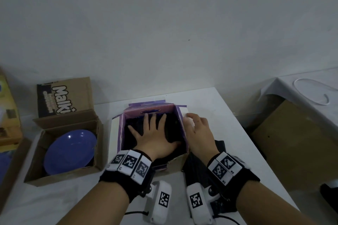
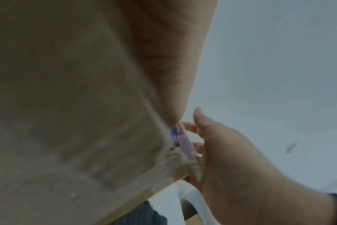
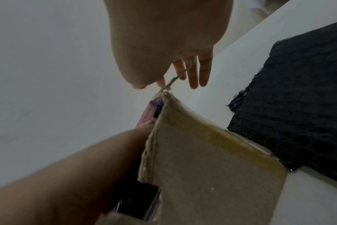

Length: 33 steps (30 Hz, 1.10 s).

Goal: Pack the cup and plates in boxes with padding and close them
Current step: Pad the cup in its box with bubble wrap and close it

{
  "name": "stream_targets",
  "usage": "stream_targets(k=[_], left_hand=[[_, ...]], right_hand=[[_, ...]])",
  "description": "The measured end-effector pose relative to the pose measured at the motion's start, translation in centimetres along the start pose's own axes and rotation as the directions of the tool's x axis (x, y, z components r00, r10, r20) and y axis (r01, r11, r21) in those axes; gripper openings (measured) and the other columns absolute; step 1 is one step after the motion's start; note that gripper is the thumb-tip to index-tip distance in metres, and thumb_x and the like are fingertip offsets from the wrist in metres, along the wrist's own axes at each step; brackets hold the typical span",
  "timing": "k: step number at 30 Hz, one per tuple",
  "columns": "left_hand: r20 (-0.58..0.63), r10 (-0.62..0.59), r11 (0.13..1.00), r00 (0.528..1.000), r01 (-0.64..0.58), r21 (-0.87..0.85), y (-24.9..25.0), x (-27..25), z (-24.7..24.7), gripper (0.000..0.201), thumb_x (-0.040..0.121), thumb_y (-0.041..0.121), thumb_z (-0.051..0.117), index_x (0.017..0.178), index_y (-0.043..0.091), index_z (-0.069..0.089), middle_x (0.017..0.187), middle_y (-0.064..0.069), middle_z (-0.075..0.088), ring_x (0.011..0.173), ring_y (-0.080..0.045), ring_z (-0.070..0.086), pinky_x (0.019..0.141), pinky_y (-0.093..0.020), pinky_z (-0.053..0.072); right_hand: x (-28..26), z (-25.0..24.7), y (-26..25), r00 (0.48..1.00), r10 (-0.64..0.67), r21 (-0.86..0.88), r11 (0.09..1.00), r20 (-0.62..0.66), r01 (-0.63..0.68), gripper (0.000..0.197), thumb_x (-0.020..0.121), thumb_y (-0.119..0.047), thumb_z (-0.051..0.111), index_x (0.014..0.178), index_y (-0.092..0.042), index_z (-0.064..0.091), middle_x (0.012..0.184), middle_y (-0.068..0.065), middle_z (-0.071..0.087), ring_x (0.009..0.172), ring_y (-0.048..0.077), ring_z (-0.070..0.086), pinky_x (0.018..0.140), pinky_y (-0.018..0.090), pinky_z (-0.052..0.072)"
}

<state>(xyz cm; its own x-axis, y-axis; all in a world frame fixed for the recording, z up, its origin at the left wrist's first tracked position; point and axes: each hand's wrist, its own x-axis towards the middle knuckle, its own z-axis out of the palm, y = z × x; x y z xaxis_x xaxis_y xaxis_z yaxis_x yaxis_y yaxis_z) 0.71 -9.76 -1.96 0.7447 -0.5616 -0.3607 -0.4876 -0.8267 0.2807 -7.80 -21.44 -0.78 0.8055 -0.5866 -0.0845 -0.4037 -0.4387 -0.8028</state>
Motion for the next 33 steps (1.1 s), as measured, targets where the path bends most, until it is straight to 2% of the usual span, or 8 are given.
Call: stream_targets(k=[8,12,17,21,24,27,30,33], left_hand=[[0.007,-0.057,0.977,0.998,0.057,-0.205,-0.4,-1.0,1.1,0.104,0.070,0.068,0.060,0.145,0.046,-0.008,0.155,0.005,-0.023,0.143,-0.022,-0.021,0.107,-0.072,0.006],[0.171,0.042,0.955,0.984,0.011,-0.297,-1.9,-0.2,-0.3,0.122,0.063,0.058,0.075,0.146,0.044,-0.013,0.154,0.001,-0.030,0.141,-0.024,-0.029,0.116,-0.058,0.002],[0.016,0.073,0.954,0.997,-0.065,-0.291,-2.2,-0.7,1.3,0.118,0.064,0.050,0.077,0.145,0.046,-0.008,0.154,0.004,-0.028,0.140,-0.021,-0.030,0.110,-0.067,0.004],[0.085,0.064,0.944,0.994,-0.032,-0.330,-2.6,-1.3,0.2,0.121,0.063,0.058,0.076,0.147,0.040,-0.010,0.155,0.001,-0.028,0.140,-0.022,-0.032,0.115,-0.059,-0.001],[-0.236,0.051,0.940,0.971,-0.126,-0.317,-3.0,-2.0,-1.4,0.084,0.079,0.056,0.063,0.147,0.027,0.024,0.156,-0.004,0.019,0.146,-0.025,0.008,0.115,-0.044,0.018],[-0.634,0.037,0.966,0.773,-0.190,-0.176,-4.5,-2.2,-2.0,0.041,0.087,0.034,0.058,0.125,0.020,0.052,0.131,-0.005,0.053,0.124,-0.026,0.041,0.100,-0.039,0.035],[-0.633,-0.051,0.974,0.773,-0.102,-0.204,-6.6,-1.4,-0.7,0.045,0.086,0.021,0.059,0.129,0.016,0.049,0.141,-0.007,0.043,0.130,-0.030,0.036,0.104,-0.043,0.032],[-0.617,-0.098,0.919,0.781,-0.167,-0.358,-7.3,-1.0,0.2,0.049,0.088,0.009,0.055,0.136,0.010,0.041,0.144,-0.014,0.037,0.133,-0.031,0.034,0.111,-0.038,0.027]], right_hand=[[0.4,1.7,1.6,0.995,0.003,-0.088,0.996,0.099,0.006,0.047,0.101,-0.041,0.027,0.145,-0.029,0.034,0.136,0.006,0.050,0.126,0.020,0.045,0.104,0.029,0.033],[0.5,1.8,1.8,0.996,0.000,-0.090,0.996,0.088,0.008,0.047,0.101,-0.041,0.028,0.145,-0.030,0.034,0.133,0.007,0.052,0.123,0.022,0.047,0.101,0.028,0.034],[0.4,2.3,1.9,0.998,-0.022,-0.070,0.997,0.061,0.026,0.047,0.101,-0.040,0.029,0.145,-0.028,0.035,0.135,0.006,0.053,0.125,0.022,0.048,0.103,0.030,0.035],[0.3,1.8,1.6,0.997,-0.013,-0.070,0.997,0.082,0.018,0.047,0.101,-0.041,0.030,0.145,-0.025,0.035,0.137,0.008,0.052,0.128,0.023,0.046,0.106,0.031,0.033],[-0.4,0.8,1.5,1.000,-0.008,0.046,0.999,-0.019,0.008,0.048,0.101,-0.042,0.028,0.141,-0.020,0.041,0.139,0.004,0.051,0.130,0.020,0.044,0.107,0.028,0.030],[-1.4,0.0,3.3,0.975,0.109,0.071,0.993,-0.194,-0.097,0.046,0.101,-0.041,0.022,0.131,-0.018,0.048,0.127,0.008,0.058,0.118,0.026,0.053,0.096,0.031,0.038],[-2.6,0.3,6.5,0.959,0.245,-0.177,0.947,-0.143,-0.269,0.040,0.100,-0.041,0.030,0.122,-0.014,0.048,0.123,0.016,0.055,0.110,0.033,0.053,0.089,0.036,0.042],[-4.7,1.6,7.9,0.928,0.366,-0.512,0.811,0.068,-0.283,0.068,0.086,-0.065,0.044,0.135,-0.019,0.036,0.134,0.011,0.042,0.123,0.032,0.041,0.096,0.043,0.041]])
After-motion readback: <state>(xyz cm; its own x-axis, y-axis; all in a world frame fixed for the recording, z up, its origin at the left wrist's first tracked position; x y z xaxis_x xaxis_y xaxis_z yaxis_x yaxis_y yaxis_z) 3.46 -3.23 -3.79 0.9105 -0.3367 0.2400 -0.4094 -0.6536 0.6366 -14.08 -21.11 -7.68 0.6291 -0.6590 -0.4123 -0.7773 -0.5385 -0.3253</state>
